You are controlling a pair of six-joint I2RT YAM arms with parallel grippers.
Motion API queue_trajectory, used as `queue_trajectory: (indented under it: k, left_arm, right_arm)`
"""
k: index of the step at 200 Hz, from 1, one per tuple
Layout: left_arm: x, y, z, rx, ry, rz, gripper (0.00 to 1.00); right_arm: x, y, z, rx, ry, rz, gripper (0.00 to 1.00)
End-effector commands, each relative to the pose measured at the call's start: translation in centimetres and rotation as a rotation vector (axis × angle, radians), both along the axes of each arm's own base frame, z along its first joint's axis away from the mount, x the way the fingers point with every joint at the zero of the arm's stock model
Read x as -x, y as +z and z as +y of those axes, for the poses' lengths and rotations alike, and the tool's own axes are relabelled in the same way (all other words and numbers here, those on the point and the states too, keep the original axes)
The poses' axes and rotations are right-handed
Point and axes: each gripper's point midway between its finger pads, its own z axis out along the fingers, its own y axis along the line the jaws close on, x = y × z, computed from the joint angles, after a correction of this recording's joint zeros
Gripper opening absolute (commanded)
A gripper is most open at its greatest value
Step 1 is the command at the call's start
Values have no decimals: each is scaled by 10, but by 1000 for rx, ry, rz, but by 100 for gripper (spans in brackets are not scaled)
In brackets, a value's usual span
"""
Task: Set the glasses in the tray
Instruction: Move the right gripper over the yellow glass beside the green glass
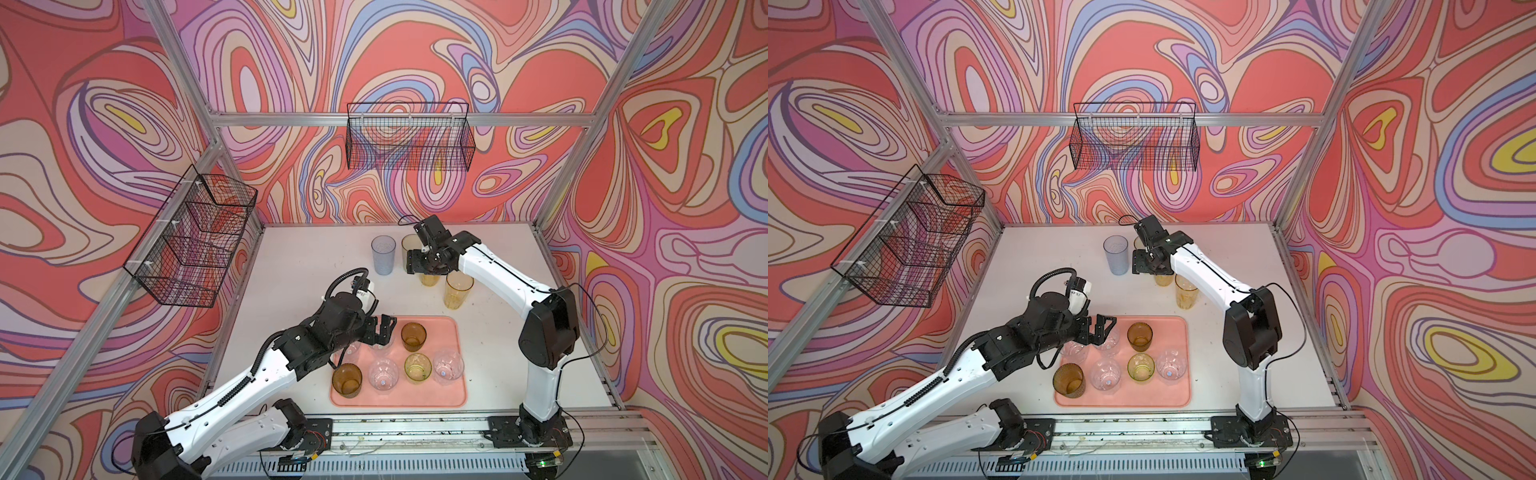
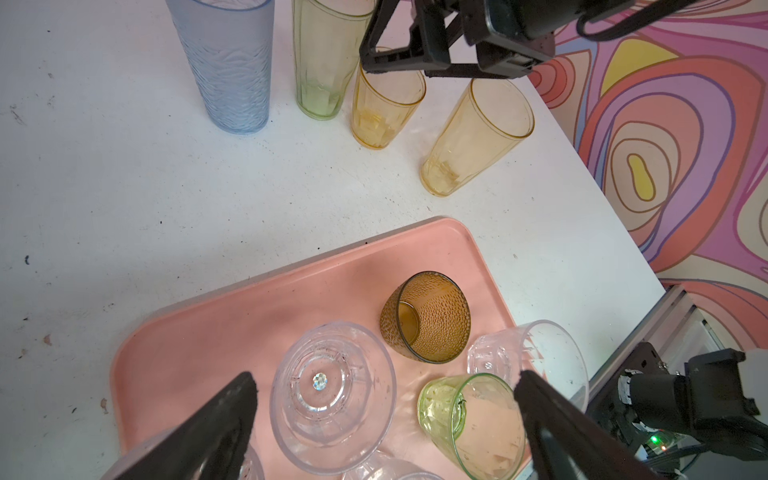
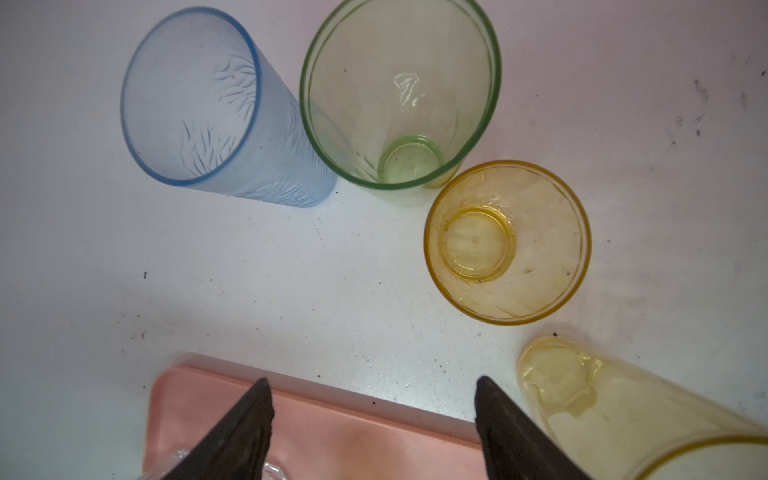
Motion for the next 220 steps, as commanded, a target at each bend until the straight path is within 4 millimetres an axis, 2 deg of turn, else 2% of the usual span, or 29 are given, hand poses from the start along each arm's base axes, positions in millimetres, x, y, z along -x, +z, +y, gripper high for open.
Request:
queue_trajectory:
  k: [1,47,62,85,96,112,127,220]
  left_arm:
    - [-4,1,-3,20,5,-6,100]
    - [-9,-1,-8,26,14,0,100]
    - [-11,-2,-11,27,11,9,100]
    - [-12,-1,-17,34,-6,18,100]
    - [-13,-2,-18,32,-9,20,100]
    - [-13,-1,-18,30,-9,17,100]
    - [-13,0,-18,28,-8,13,100]
    - [-12,7,-12,25,5,-1,100]
  right_arm:
    - [-6,3,-3,44,54,-22,70]
    - [-12,-7,-10,86,67,-21,59]
    - [-12,-11,-7,68,80,-9,53]
    - [-11,-16,-6,61,89,-4,51]
    - [-12,-18,-8,67,86,-1,43]
    - [-13,-22,-8,66,85,4,40]
    - [-14,-23,-7,66,87,2,32]
    - [-20,-31,-8,105,114,15,29]
